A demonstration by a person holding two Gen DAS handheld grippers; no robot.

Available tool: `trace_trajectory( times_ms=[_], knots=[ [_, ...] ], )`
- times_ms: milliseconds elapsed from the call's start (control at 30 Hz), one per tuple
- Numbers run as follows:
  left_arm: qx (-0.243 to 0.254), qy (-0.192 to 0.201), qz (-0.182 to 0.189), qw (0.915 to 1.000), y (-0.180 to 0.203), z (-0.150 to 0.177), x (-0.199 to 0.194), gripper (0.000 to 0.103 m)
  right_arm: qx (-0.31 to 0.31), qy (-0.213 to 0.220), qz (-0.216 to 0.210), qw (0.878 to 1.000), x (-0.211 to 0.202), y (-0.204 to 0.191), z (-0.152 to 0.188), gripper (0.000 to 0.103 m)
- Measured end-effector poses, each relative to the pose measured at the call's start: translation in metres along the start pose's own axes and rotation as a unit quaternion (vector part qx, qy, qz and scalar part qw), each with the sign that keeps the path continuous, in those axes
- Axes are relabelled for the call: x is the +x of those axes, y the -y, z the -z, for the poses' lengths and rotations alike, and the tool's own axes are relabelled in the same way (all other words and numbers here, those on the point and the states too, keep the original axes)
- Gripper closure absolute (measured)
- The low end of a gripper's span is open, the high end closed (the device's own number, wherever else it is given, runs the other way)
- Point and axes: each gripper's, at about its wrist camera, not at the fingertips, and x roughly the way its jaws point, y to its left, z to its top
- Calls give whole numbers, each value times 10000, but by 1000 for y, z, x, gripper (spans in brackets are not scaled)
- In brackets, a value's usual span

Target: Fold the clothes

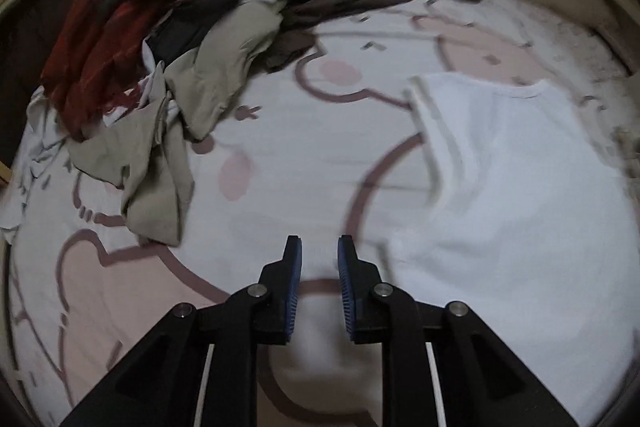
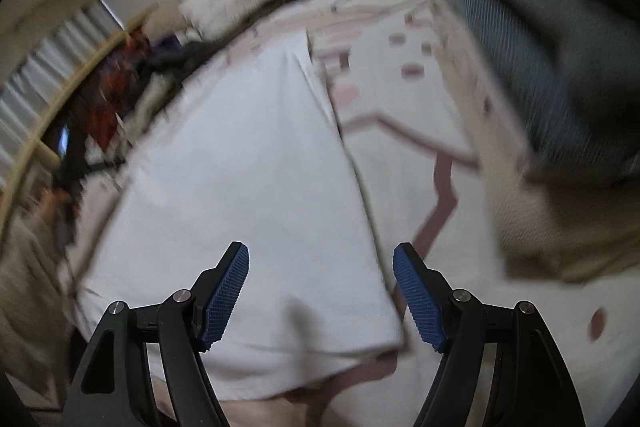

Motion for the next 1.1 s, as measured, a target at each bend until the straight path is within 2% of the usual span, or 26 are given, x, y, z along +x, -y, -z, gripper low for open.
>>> trace_trajectory(
  times_ms=[100, 167, 233, 267, 433, 567, 667, 733, 800, 900, 933, 967, 1000, 1100],
  knots=[
    [591, 79, 335, 9977, 32, 22, -22, 84, -189, 224, -66, 9995, -8, -1, -34, 28],
    [889, 30, 639, 9940, 55, 40, -31, 84, -381, 269, 73, 9989, -1, -6, -57, 44],
    [1064, -24, 839, 9908, 75, 58, -33, 84, -548, 222, 257, 9979, 15, -9, -80, 45],
    [1087, -53, 921, 9898, 81, 65, -32, 84, -595, 180, 311, 9976, 24, -11, -88, 49],
    [809, -70, 997, 9917, 92, 97, -22, 84, -734, -119, 455, 9962, 60, -14, -103, 50],
    [171, 127, 811, 9965, 67, 112, -29, 84, -546, -365, 369, 9972, 80, -1, -104, 50],
    [-308, 275, 669, 9969, 49, 124, -34, 82, -217, -590, 225, 9978, 97, 13, -107, 50],
    [-556, 235, 655, 9960, 34, 128, -47, 82, -146, -658, 176, 9976, 104, 14, -110, 50],
    [-588, 255, 775, 9949, 34, 126, -57, 82, -76, -726, 128, 9973, 110, 15, -112, 50],
    [-479, 349, 1074, 9924, 59, 111, -60, 82, 29, -811, 67, 9967, 119, 16, -116, 48],
    [-443, 380, 1174, 9914, 68, 106, -61, 81, 71, -800, 72, 9967, 119, 17, -117, 37],
    [-406, 411, 1273, 9902, 76, 101, -62, 75, 135, -767, 85, 9969, 119, 18, -118, 27],
    [-370, 443, 1372, 9889, 84, 96, -63, 66, 190, -747, 89, 9970, 119, 19, -119, 27],
    [-260, 536, 1669, 9842, 110, 81, -65, 63, 275, -795, 54, 9964, 124, 23, -120, 27]
  ],
)
